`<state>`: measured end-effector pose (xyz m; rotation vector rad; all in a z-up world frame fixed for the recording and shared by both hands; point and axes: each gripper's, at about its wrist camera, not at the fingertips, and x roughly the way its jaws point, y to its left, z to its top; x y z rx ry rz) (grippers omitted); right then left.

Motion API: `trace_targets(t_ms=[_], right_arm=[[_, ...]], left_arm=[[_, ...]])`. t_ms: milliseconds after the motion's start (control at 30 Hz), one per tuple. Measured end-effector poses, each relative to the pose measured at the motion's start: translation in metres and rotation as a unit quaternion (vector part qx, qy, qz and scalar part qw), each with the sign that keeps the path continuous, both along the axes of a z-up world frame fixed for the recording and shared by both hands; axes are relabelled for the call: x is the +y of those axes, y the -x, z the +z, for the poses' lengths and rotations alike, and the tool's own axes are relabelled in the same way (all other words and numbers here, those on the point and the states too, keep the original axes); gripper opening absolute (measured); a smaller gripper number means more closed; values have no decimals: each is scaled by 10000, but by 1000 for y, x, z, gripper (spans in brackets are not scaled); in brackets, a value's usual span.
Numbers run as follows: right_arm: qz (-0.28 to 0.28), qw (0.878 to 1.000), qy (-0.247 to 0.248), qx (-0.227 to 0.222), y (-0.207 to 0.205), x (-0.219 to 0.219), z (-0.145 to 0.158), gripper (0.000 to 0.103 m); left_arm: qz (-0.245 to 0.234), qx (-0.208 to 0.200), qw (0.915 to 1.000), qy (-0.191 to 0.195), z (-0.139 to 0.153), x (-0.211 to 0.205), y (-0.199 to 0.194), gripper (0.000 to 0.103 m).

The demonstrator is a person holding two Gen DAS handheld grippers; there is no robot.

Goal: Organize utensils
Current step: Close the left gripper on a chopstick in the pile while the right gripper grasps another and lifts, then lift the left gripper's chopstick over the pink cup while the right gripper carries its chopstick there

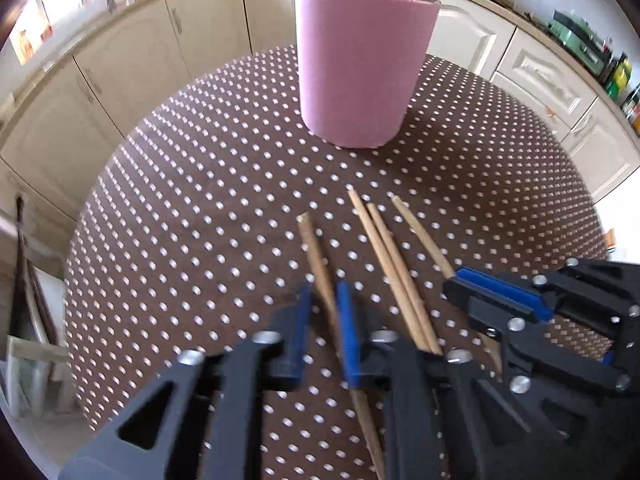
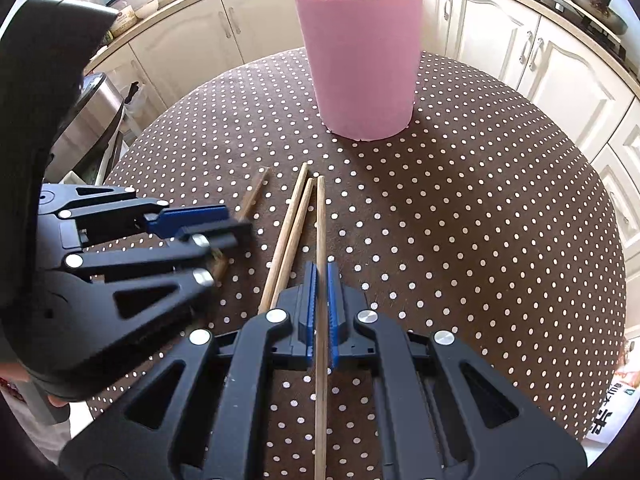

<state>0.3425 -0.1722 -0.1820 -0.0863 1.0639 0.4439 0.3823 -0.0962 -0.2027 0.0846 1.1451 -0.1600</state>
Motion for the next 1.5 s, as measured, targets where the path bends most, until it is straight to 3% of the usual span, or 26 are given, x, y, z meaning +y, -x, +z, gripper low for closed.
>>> trace_targets(t_ms=[267,533,733,900,1300,1500], right_arm=[[-53,9996,-135,-222,-4,-2,10,6],[-130,9950,-536,-836,6,-11,62,6],[-112,9863,-811,-1435,24,-10,107,6],[-123,9784,-898,-1858,37,-10,130,6],[-277,9609,-1021,-2557,40,-18,167,6],[-447,9460,-1212,-2972,33,-21,190,6]], left_arm=[[-25,-281,9988,404,20,11,3,6],[-72,-1183,9901,745,90,29,24,6],[-87,-1978,9757,941,142,38,46,6],[-81,-2426,9647,1020,168,37,65,6],[-119,-2958,9481,1157,205,30,69,6],[-67,-3369,9327,1287,230,29,57,6]])
